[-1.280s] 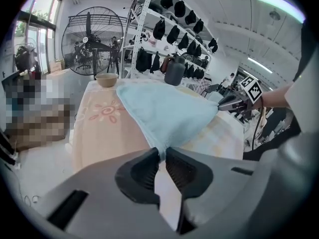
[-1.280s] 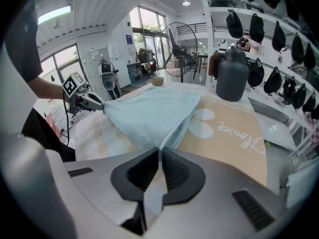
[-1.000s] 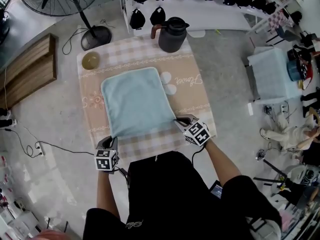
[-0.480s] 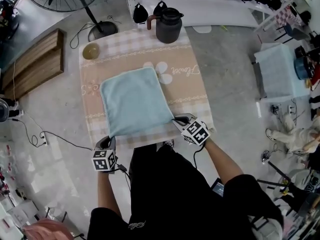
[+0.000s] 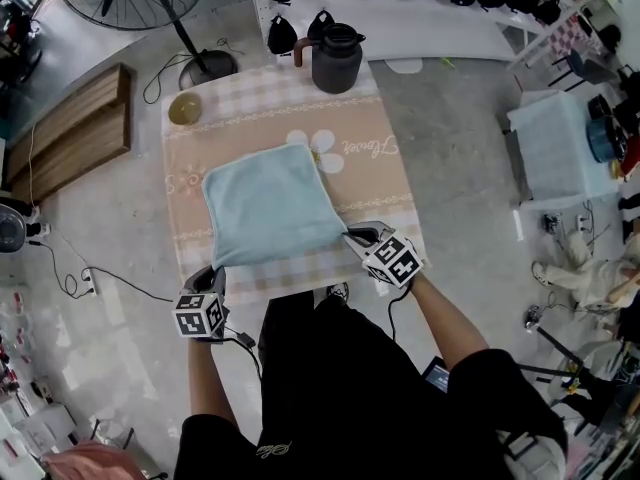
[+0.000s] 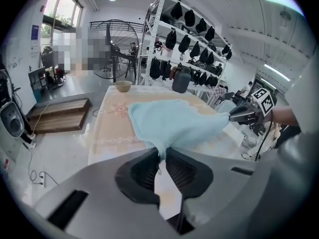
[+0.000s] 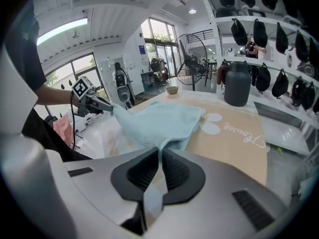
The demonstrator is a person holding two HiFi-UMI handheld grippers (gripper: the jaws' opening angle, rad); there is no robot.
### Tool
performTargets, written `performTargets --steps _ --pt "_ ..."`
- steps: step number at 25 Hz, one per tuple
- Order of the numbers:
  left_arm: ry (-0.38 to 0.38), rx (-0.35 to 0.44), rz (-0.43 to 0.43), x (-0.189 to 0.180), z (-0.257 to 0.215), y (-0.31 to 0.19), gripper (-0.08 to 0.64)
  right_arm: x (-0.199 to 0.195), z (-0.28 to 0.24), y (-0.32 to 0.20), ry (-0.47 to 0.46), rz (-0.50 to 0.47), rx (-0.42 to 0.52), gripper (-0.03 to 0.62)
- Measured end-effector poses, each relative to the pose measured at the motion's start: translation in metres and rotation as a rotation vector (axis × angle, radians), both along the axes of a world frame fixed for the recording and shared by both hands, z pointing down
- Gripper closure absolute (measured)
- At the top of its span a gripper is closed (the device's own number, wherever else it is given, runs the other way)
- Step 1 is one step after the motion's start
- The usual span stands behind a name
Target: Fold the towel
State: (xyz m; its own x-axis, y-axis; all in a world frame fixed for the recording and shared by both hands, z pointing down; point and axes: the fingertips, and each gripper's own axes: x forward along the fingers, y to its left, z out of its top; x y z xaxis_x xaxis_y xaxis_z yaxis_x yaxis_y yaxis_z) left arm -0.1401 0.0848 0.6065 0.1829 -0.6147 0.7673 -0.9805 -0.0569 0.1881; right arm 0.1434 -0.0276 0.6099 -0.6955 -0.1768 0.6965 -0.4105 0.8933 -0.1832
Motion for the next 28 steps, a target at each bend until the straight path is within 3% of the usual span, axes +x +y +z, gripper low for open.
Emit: performTargets --steps 11,19,28 --pt "0.116 -0.008 0.057 -0.037 -0.016 -0.076 0.511 -0.033 -0.029 -0.072 0.002 0.133 -0.040 0.568" --pt "0.139 -0.012 0.119 -0.065 -0.013 -0.136 0.511 -0.059 -0.031 -0.126 0.057 0.181 -0.001 0.568" --pt "0.141 -0.046 0.072 -0.084 0.006 -0.174 0.511 -0.087 -0.017 -0.186 0.121 0.173 -0.010 0.568"
